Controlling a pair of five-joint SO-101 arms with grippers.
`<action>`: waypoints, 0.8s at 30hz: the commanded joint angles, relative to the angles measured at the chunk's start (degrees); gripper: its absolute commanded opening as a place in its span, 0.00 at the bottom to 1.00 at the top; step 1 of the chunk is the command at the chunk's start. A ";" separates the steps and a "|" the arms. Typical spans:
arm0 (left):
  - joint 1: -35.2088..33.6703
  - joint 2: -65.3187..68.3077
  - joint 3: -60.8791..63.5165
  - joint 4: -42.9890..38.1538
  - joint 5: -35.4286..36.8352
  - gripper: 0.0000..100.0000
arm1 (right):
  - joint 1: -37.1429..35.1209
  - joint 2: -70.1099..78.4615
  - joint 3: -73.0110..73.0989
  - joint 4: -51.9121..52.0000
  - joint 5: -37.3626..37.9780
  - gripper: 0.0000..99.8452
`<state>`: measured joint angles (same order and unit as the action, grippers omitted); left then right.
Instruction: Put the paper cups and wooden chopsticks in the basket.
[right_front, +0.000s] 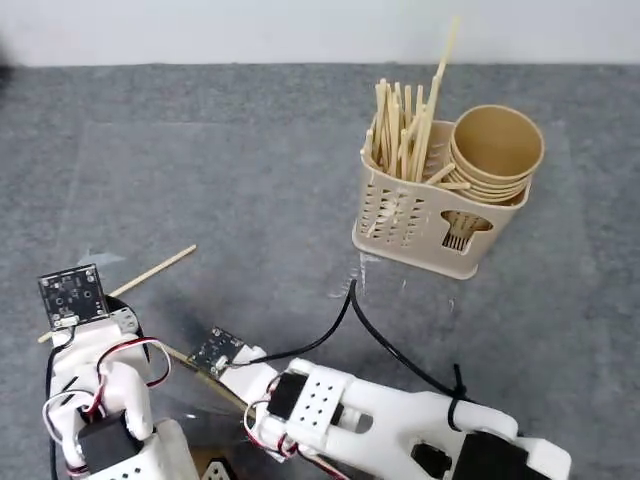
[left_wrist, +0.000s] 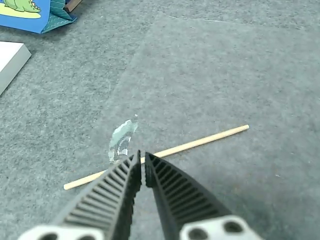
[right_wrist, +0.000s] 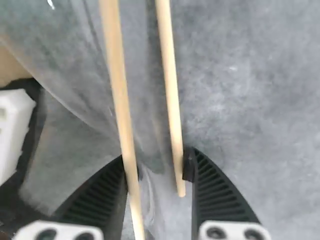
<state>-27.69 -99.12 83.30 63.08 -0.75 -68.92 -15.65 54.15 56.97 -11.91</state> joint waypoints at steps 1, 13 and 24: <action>0.09 -0.62 -1.71 -0.09 -0.44 0.01 | 0.66 0.04 -3.87 5.41 0.44 0.12; 0.09 -0.62 -1.71 -0.09 -0.44 0.01 | 0.57 0.13 -5.71 7.25 0.35 0.12; 0.09 -0.62 -1.71 -0.09 -0.44 0.01 | -2.77 0.04 -5.98 8.75 -0.09 0.34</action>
<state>-27.69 -99.12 83.30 63.08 -0.75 -71.74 -15.30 49.93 64.70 -12.00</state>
